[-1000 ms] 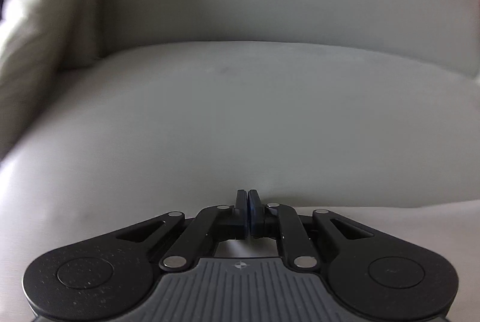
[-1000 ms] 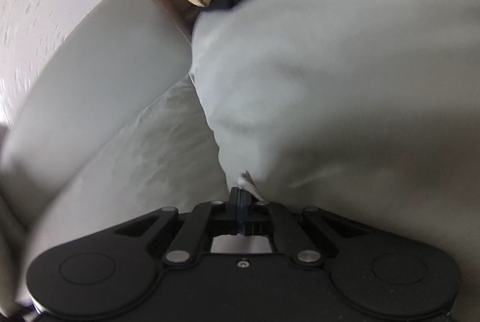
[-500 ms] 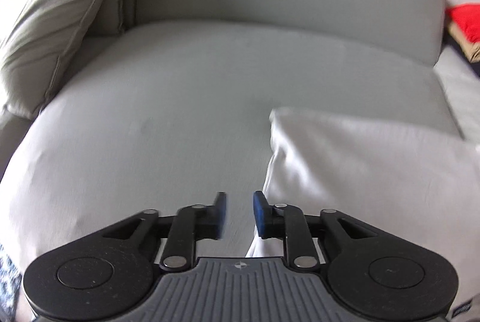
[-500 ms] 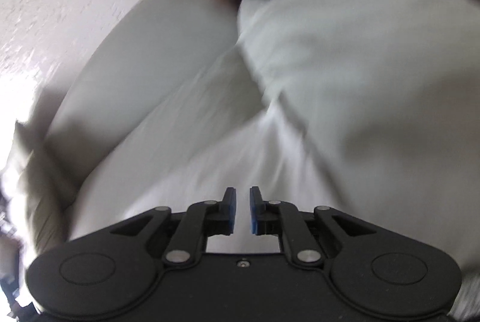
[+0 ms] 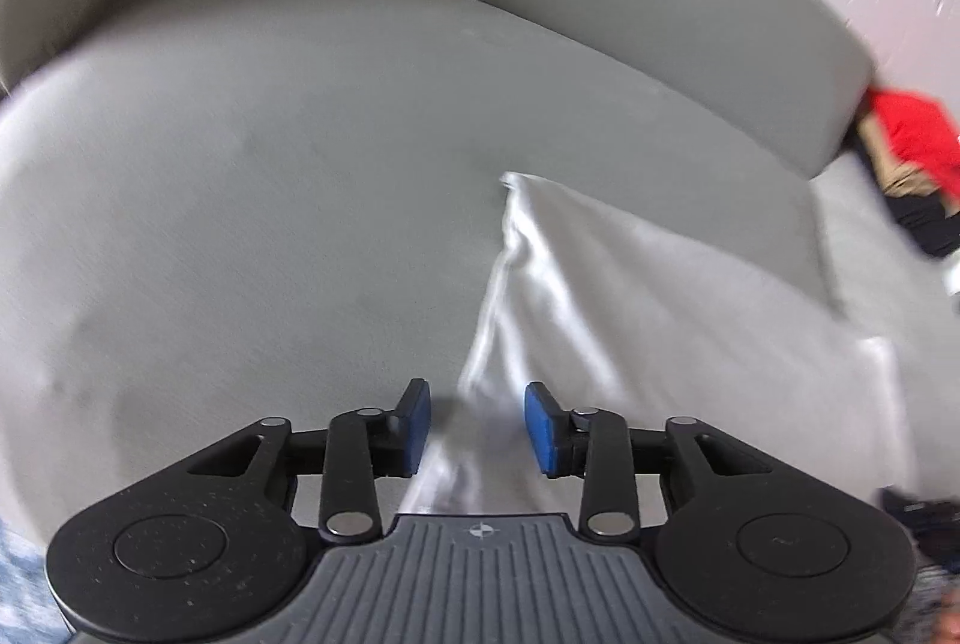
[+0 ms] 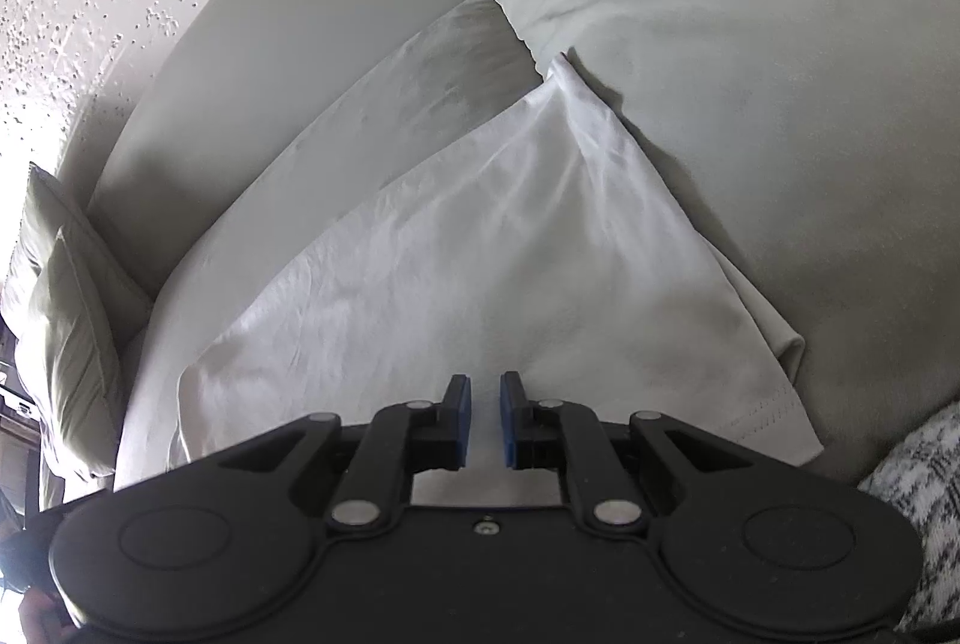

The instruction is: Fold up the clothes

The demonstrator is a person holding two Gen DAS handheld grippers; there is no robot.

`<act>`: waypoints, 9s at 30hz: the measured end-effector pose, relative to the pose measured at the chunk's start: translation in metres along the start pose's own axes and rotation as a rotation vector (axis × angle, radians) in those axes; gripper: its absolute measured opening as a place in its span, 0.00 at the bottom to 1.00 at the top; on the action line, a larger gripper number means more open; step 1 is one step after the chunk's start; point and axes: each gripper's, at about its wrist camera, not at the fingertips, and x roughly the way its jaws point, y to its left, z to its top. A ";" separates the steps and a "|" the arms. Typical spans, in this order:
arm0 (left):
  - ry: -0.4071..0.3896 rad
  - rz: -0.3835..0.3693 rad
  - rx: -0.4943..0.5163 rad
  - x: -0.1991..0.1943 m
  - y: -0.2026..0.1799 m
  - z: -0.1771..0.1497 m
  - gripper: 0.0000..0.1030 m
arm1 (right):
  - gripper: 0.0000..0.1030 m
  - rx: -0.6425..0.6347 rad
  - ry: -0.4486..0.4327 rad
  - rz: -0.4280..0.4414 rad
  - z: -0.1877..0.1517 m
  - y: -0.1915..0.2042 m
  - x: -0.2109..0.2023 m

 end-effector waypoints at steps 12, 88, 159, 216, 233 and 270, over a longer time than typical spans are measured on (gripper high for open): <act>-0.029 0.055 -0.126 -0.011 0.014 -0.006 0.00 | 0.10 0.001 -0.005 -0.008 -0.002 0.001 0.001; -0.112 0.082 0.441 -0.044 -0.157 -0.141 0.12 | 0.42 0.010 0.013 0.019 -0.047 -0.019 -0.067; -0.301 0.004 -0.076 -0.108 0.007 -0.071 0.12 | 0.04 -0.595 -0.200 0.016 -0.078 0.271 0.050; -0.145 0.173 0.156 -0.072 -0.029 -0.047 0.09 | 0.22 -0.704 0.113 0.006 -0.067 0.139 -0.005; -0.088 0.090 0.256 0.045 -0.087 0.019 0.07 | 0.09 0.038 0.285 0.398 0.018 0.116 0.160; -0.208 0.384 0.214 0.104 -0.090 0.063 0.09 | 0.00 0.225 -0.107 0.151 0.060 0.089 0.192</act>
